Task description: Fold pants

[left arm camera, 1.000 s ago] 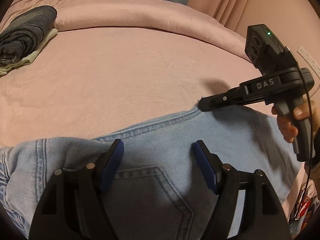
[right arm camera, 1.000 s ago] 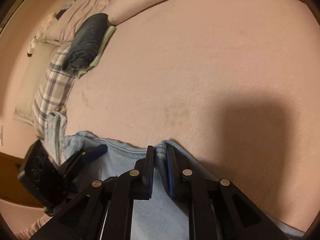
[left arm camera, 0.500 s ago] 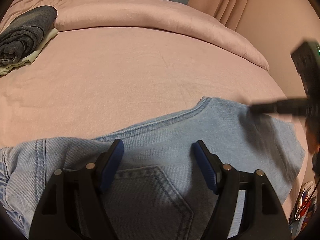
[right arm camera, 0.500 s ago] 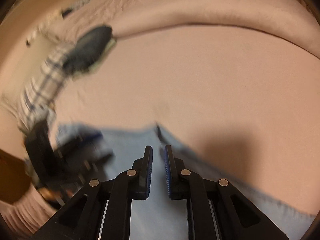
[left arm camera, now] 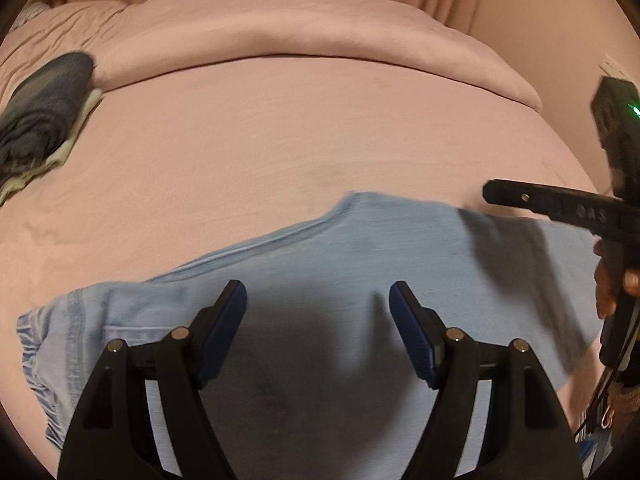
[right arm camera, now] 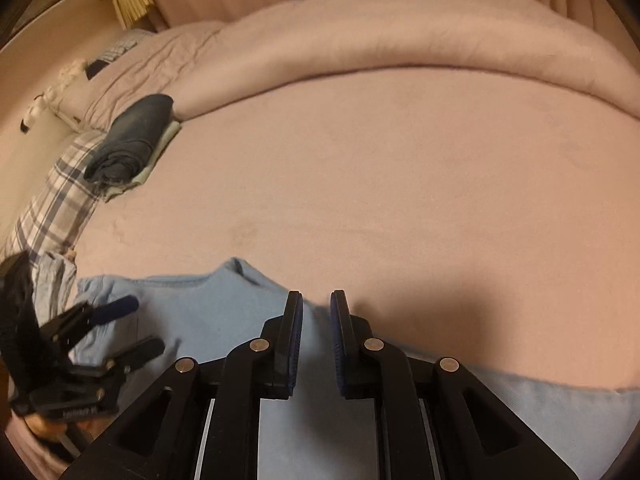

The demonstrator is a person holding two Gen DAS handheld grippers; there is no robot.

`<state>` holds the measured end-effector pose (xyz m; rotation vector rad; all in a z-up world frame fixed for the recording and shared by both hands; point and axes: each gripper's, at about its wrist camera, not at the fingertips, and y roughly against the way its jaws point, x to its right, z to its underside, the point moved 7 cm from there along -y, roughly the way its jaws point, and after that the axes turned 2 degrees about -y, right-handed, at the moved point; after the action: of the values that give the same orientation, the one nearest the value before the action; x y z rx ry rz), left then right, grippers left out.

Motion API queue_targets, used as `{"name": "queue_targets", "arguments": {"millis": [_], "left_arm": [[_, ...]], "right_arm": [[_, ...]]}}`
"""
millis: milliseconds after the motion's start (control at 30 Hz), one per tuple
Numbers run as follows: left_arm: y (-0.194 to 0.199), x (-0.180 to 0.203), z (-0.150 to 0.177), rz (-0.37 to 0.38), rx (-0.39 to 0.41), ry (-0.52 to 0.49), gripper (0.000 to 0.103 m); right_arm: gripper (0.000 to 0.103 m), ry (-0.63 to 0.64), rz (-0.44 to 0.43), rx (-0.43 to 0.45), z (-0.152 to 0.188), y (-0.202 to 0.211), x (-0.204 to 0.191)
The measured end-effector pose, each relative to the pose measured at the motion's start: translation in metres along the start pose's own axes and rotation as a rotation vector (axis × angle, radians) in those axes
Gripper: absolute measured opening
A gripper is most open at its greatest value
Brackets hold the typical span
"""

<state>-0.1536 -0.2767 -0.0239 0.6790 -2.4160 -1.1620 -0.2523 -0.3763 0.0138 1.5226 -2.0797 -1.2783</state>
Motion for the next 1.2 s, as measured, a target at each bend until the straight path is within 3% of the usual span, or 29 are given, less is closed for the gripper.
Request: {"name": "queue_targets", "arguments": {"millis": [100,133,300,400,433,500,600,800,1000,1200], "left_arm": [[-0.004,0.029,-0.008,0.016,0.003,-0.051,0.075],[-0.007,0.037,-0.009,0.022,0.000,-0.066,0.075],[-0.037,0.080,-0.013,0.047,-0.054,-0.133,0.075],[-0.067,0.095,-0.016,0.021,-0.121,-0.183,0.075],[-0.075,0.097,-0.017,0.002,-0.148,-0.192,0.077],[-0.085,0.099,-0.022,-0.019,-0.162,-0.192,0.085],[-0.089,0.098,-0.029,-0.022,-0.193,-0.150,0.087],[-0.063,0.118,-0.027,-0.024,-0.116,-0.196,0.086],[-0.045,0.153,-0.023,-0.002,-0.054,-0.274,0.086],[-0.065,0.164,0.024,0.002,-0.185,-0.286,0.088]], "right_arm": [[0.036,-0.017,0.041,0.038,0.016,0.028,0.015],[0.038,-0.029,0.053,0.046,0.022,0.034,0.021],[0.038,-0.040,0.177,0.029,0.050,0.044,0.053],[0.038,-0.059,0.244,-0.035,0.063,0.028,0.071],[0.039,-0.058,0.251,-0.063,0.067,0.018,0.076],[0.049,-0.041,0.218,-0.032,0.065,0.015,0.082],[0.049,-0.069,0.196,-0.025,0.059,0.017,0.081],[0.049,-0.146,0.194,0.055,0.069,0.054,0.095],[0.049,-0.213,0.293,0.063,0.105,0.077,0.127],[0.053,-0.220,0.272,0.037,0.130,0.081,0.129]]}}
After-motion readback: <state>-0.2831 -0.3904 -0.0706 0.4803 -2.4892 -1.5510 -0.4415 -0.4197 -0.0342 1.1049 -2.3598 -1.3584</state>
